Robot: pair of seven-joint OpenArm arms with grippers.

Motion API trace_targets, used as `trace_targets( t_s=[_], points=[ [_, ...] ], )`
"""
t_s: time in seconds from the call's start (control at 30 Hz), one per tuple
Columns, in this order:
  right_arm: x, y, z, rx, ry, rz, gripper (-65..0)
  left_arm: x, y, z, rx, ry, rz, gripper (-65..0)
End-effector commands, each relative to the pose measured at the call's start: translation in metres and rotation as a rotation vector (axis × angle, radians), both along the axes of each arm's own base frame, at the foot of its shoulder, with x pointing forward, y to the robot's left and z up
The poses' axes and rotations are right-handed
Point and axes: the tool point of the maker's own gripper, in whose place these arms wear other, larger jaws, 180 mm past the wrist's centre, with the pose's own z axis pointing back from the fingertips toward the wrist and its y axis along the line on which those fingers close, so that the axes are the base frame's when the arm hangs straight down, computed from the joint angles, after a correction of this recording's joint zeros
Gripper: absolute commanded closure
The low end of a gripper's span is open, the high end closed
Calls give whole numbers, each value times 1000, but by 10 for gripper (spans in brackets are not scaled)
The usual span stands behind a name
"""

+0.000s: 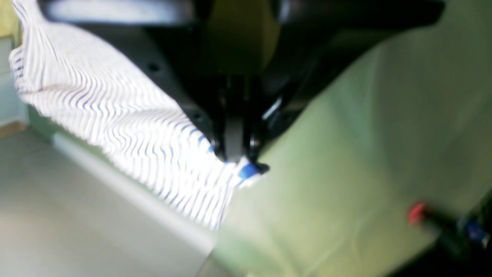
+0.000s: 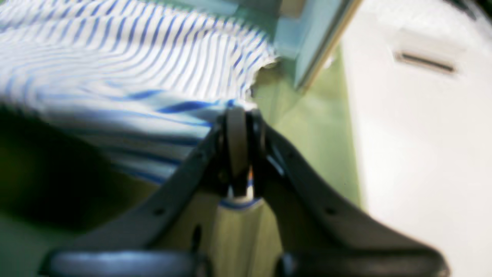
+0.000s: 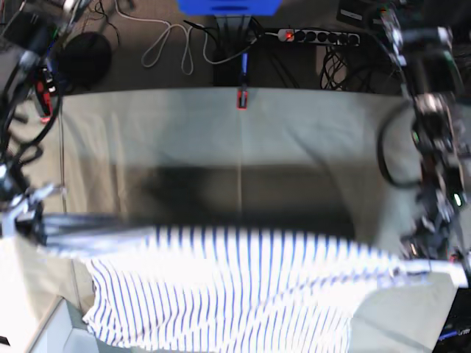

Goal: Layout the t-shirt on the table in an organized manner, then fold the t-shirt properly
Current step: 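Lift the shirt edge high with both grippers and swing it up, then lay the shirt flat, pulling the held edge back across the table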

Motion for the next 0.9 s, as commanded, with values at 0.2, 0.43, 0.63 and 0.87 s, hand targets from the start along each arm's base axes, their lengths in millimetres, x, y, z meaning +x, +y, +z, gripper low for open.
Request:
trace_targets(
  t_s=[0.2,0.43,0.63,0.87],
  points=[
    [-63,-17,-3,-15,-3,-105,0,-86,34,-39,-18,78,151,0],
    [-112,-9,-31,-28,124,-102,0,-139,40,-50,-29,121,224,0],
    [-143,-12,-38,-2,127,-143,0,-176,41,-47,-15,140,265,0],
    [-163,-10,-46,7,154,-140,0,-193,39,-58,-12,189,265,0]
  ],
)
